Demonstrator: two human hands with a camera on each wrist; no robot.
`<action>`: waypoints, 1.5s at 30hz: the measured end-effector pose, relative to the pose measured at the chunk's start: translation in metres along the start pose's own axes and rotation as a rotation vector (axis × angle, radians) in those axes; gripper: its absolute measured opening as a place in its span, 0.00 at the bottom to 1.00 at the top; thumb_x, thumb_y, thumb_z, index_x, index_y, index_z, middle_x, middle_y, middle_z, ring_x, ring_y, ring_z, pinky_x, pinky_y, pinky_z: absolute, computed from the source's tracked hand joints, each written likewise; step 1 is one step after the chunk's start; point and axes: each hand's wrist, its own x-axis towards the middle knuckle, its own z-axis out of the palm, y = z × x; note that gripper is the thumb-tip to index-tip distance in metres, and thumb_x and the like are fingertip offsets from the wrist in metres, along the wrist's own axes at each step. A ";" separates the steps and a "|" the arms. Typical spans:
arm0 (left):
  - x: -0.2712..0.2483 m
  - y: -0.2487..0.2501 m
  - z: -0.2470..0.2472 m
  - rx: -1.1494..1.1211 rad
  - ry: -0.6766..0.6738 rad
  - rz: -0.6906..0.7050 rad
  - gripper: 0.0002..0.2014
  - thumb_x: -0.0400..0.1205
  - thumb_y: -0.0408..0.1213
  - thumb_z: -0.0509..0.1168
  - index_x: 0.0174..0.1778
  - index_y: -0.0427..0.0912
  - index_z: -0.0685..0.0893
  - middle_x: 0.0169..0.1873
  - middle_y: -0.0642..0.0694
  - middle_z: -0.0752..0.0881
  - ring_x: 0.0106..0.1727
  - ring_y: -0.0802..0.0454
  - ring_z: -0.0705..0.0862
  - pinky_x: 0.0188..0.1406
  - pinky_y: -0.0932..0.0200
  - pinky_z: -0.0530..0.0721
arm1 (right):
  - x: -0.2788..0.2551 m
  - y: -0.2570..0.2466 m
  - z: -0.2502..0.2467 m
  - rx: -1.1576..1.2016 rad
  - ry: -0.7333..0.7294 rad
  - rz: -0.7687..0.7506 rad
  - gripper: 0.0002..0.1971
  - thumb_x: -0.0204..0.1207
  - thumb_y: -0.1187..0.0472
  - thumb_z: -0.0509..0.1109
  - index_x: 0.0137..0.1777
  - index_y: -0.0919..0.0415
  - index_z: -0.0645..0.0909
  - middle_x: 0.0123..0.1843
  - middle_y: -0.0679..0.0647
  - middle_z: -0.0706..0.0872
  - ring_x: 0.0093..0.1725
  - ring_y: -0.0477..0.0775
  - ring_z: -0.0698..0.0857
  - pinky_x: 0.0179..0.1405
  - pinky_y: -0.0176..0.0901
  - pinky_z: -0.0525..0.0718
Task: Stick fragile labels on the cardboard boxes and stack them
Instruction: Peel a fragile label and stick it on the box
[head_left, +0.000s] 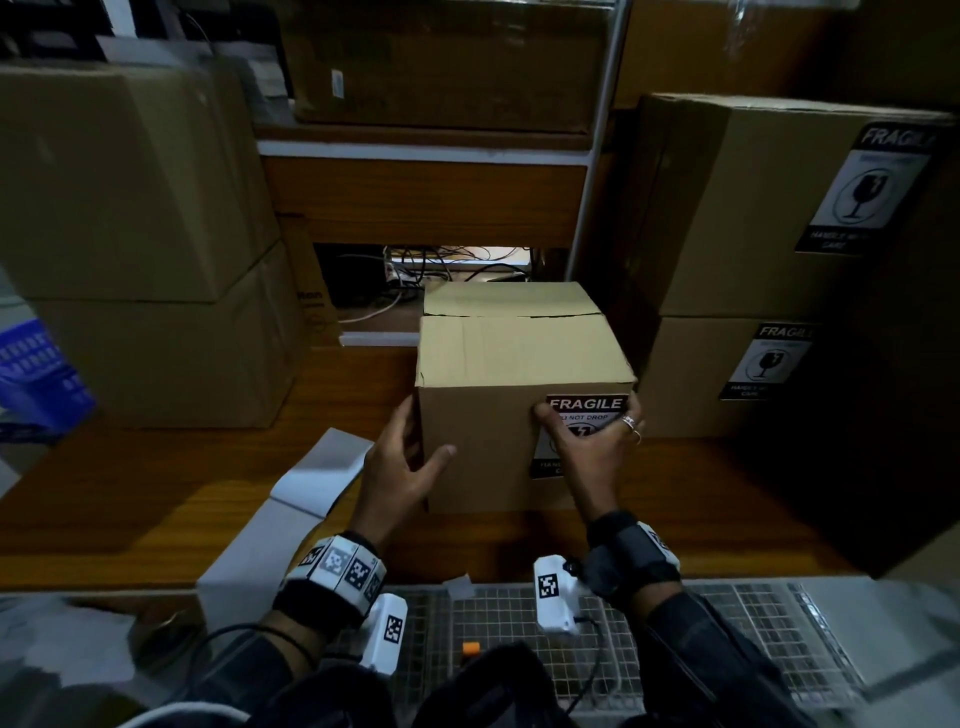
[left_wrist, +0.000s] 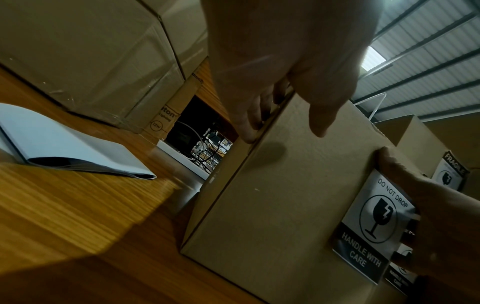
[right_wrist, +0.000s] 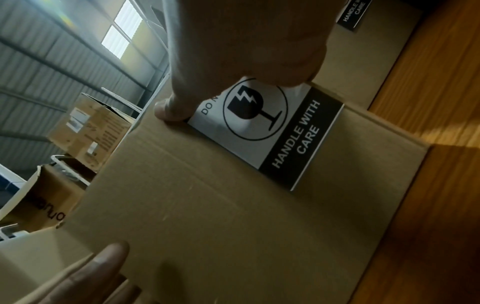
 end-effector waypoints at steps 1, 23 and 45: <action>0.000 -0.002 -0.001 -0.002 -0.008 -0.002 0.40 0.80 0.35 0.76 0.86 0.41 0.64 0.74 0.53 0.75 0.75 0.58 0.75 0.59 0.83 0.75 | -0.001 0.003 -0.003 0.012 -0.033 -0.008 0.71 0.46 0.27 0.85 0.87 0.48 0.52 0.80 0.55 0.65 0.77 0.52 0.64 0.73 0.55 0.77; -0.023 -0.043 -0.015 -0.065 -0.183 -0.008 0.37 0.85 0.46 0.71 0.88 0.57 0.61 0.78 0.53 0.78 0.77 0.56 0.79 0.71 0.43 0.84 | -0.057 0.039 -0.052 0.101 -0.190 0.176 0.49 0.67 0.55 0.87 0.85 0.45 0.63 0.77 0.47 0.79 0.74 0.50 0.79 0.70 0.55 0.83; -0.034 0.044 0.013 -0.163 -0.232 0.364 0.39 0.79 0.39 0.77 0.85 0.53 0.67 0.69 0.62 0.76 0.69 0.76 0.77 0.51 0.65 0.90 | -0.085 -0.027 -0.146 0.017 0.079 -0.062 0.37 0.71 0.50 0.82 0.80 0.45 0.73 0.71 0.43 0.86 0.69 0.45 0.85 0.66 0.55 0.88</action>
